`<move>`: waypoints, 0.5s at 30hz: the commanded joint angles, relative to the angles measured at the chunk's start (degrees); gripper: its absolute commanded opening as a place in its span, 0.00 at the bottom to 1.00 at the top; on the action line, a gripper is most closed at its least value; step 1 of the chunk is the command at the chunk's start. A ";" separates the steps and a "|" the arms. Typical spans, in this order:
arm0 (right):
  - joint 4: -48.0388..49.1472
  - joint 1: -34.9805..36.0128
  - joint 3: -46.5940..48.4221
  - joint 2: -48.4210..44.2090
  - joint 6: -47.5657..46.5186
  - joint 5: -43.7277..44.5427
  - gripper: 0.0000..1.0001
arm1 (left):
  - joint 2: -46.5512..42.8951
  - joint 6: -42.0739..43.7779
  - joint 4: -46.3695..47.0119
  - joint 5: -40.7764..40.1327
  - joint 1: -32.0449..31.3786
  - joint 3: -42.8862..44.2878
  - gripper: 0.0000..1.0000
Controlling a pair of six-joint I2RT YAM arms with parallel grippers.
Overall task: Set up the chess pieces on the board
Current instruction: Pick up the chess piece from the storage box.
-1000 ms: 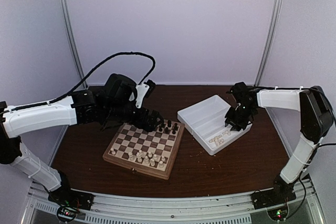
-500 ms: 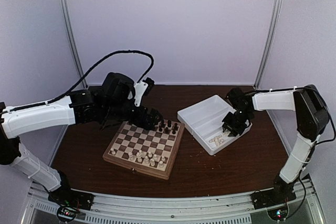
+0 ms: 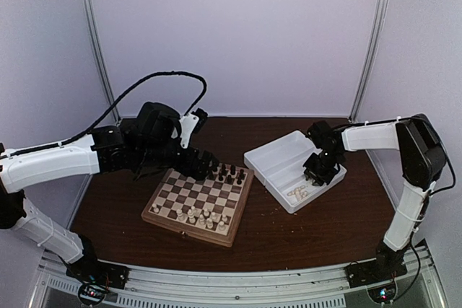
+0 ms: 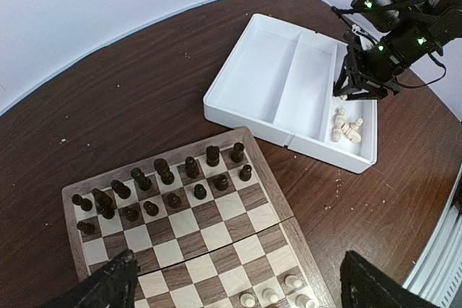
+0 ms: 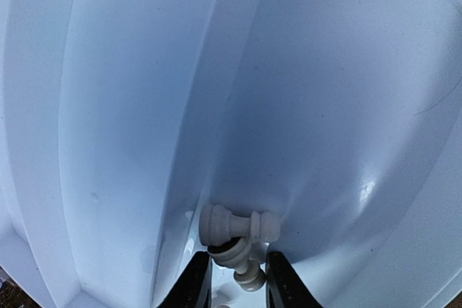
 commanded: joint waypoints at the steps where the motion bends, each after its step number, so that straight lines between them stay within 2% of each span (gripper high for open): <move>1: -1.61 0.04 -0.17 2.52 -0.89 4.19 0.28 | -0.92 0.98 2.41 -0.48 0.55 -0.35 0.98; 3: -1.79 0.04 0.14 2.64 -1.66 4.60 0.21 | -0.74 1.04 2.37 -0.35 0.54 -0.20 0.98; 8: -1.96 0.04 0.16 0.51 -5.71 5.44 0.13 | -0.43 1.15 2.26 -0.37 0.65 0.07 0.98; 15: 1.75 -0.02 -1.35 -4.86 -16.73 -0.72 0.13 | 0.60 0.59 1.99 0.73 1.01 0.99 0.98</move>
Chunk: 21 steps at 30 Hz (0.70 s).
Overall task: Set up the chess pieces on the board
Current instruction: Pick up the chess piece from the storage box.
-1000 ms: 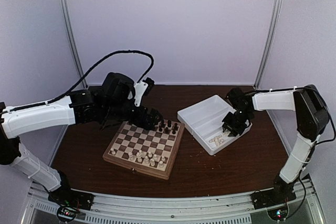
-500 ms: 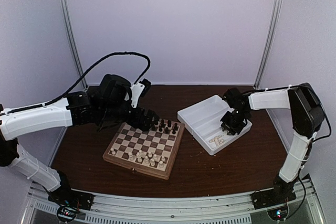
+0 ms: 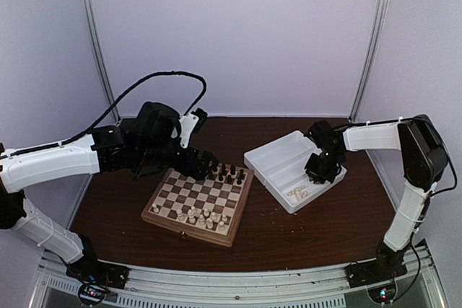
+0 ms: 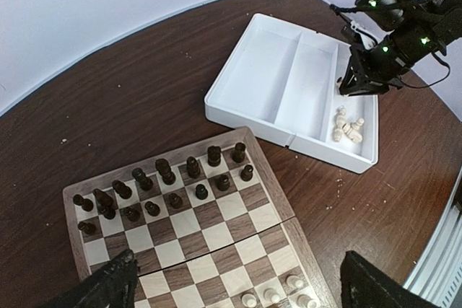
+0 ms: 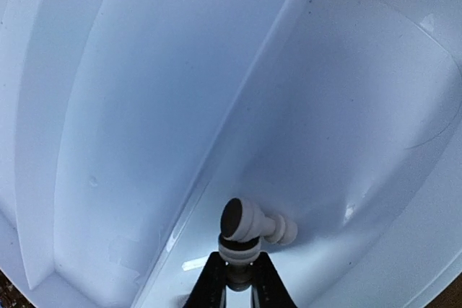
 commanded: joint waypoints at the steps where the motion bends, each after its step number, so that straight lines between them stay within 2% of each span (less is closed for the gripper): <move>1: 3.35 -0.01 -1.75 -5.17 -9.96 -5.57 0.13 | 0.83 0.26 1.88 0.98 0.80 1.16 0.98; 4: 5.42 0.04 -2.85 -7.42 -17.40 -13.48 0.11 | 1.33 -0.31 1.45 2.24 1.20 1.64 0.98; 9: -0.46 -0.11 -1.59 -9.40 -23.51 -18.95 0.11 | 1.39 -2.14 2.50 5.82 2.84 0.88 0.98; 21: -2.43 -0.14 -6.67 -14.32 -24.18 -25.11 0.11 | 1.72 -1.44 2.73 6.45 3.11 0.53 0.98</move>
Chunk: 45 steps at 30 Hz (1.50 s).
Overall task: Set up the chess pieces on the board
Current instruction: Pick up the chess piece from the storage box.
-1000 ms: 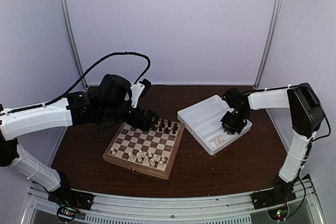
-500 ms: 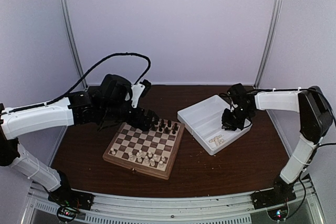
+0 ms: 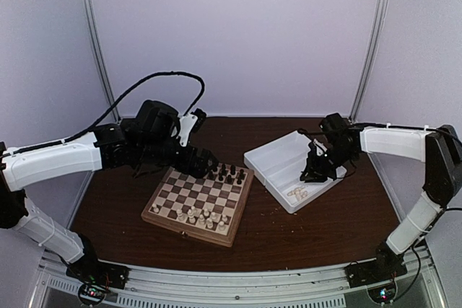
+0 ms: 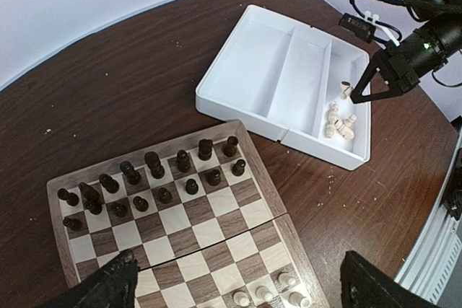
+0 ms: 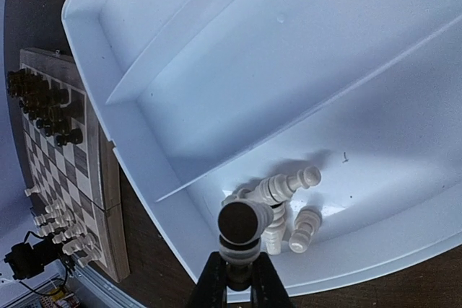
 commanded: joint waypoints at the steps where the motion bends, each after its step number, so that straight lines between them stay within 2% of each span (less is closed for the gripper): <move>1: -2.37 -0.15 -3.09 -2.71 -1.34 -2.35 0.11 | 0.74 -0.04 2.71 0.92 0.29 0.48 0.98; 12: -4.33 -0.29 -7.23 -3.58 -2.32 -3.60 0.10 | 1.30 0.55 2.80 1.00 0.31 0.50 0.98; 27: -10.19 -0.51 -7.10 -2.19 -5.51 -1.13 0.09 | 2.08 0.80 2.74 0.99 0.28 0.41 0.98; 45: -18.30 -0.69 -4.25 -1.75 -9.03 10.00 0.07 | 2.56 0.99 2.15 0.94 0.27 0.85 0.98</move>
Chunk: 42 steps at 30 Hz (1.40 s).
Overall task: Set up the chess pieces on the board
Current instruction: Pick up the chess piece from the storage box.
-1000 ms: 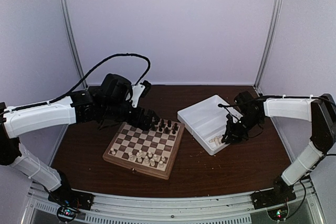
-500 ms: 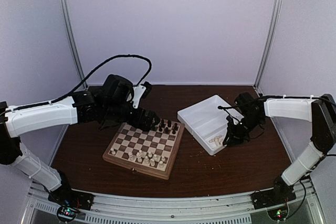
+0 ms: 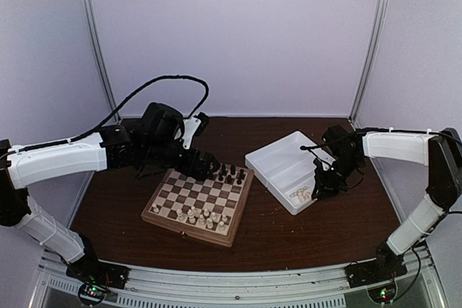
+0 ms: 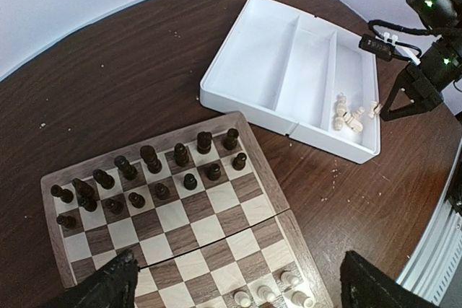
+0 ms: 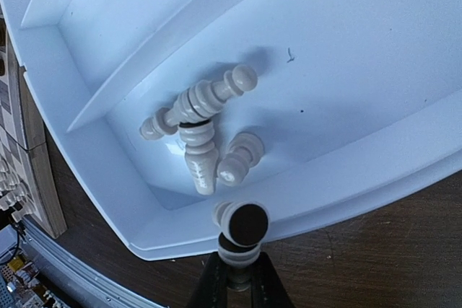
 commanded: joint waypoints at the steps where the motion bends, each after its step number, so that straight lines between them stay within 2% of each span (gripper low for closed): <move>1: -6.65 -0.26 0.30 0.52 -1.03 7.71 0.07 | 0.76 0.86 1.92 0.64 0.31 0.93 0.98; 20: -7.96 0.09 -0.47 -2.50 -0.32 17.32 0.07 | 1.59 0.74 1.55 1.25 0.31 1.72 0.98; 28: -3.24 0.27 -4.79 -2.80 4.10 15.59 0.07 | 1.31 0.73 1.16 1.18 0.29 2.04 0.98; 33: -1.62 0.23 -6.91 -5.54 8.78 20.45 0.04 | 1.54 0.73 1.27 1.20 0.28 1.98 0.98; 42: 10.94 0.28 -12.99 -7.23 17.46 16.16 0.01 | 1.76 1.24 1.18 1.23 0.27 2.55 0.98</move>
